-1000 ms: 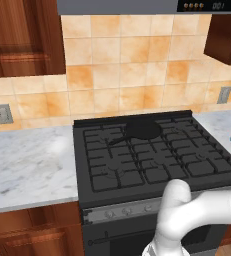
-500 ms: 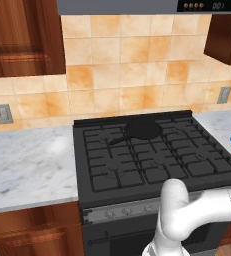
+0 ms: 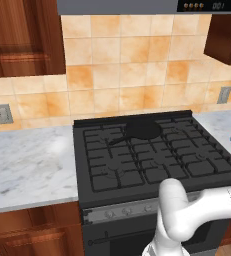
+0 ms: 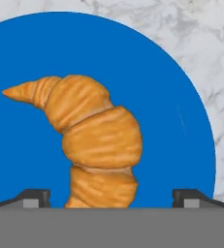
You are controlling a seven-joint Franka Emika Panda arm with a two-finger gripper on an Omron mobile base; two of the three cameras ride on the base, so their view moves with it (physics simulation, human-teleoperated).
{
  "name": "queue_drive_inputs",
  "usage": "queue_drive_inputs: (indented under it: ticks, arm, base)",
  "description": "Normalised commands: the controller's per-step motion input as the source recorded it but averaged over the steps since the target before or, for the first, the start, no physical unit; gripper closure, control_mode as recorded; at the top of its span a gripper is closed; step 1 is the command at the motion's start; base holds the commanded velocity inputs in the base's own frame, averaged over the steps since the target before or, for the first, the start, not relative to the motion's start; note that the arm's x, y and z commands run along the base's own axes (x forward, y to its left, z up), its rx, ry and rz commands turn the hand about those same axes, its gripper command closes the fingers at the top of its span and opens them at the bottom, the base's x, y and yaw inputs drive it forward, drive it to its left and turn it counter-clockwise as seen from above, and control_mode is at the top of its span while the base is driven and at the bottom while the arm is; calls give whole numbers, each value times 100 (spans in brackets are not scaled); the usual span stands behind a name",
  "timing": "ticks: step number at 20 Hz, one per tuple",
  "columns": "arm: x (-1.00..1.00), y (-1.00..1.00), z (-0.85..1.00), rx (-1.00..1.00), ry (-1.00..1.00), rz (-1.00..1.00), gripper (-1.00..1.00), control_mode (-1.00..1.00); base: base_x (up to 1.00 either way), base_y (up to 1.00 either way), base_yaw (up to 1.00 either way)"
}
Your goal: Pick the croissant and place it on the pan. Then turn on the stove to warm the croissant.
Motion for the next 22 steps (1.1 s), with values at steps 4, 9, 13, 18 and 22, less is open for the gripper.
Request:
queue_drive_inputs:
  ticks: [4, 9, 13, 18, 22]
  arm:
    - [12, -10, -21, 2, 0, 0, -100, -100]
    - [11, 0, -19, 0, 1, 0, -100, -100]
    - [8, 0, -26, 0, 6, 0, 100, -100]
    - [-9, 0, -13, 0, 0, 2, 100, -100]
    - [-42, -3, -4, 6, -1, 16, 100, -100]
  base:
    - [0, 0, 0]
    - [0, 0, 0]
    - [0, 0, 0]
    - [0, 0, 0]
    - [0, 0, 0]
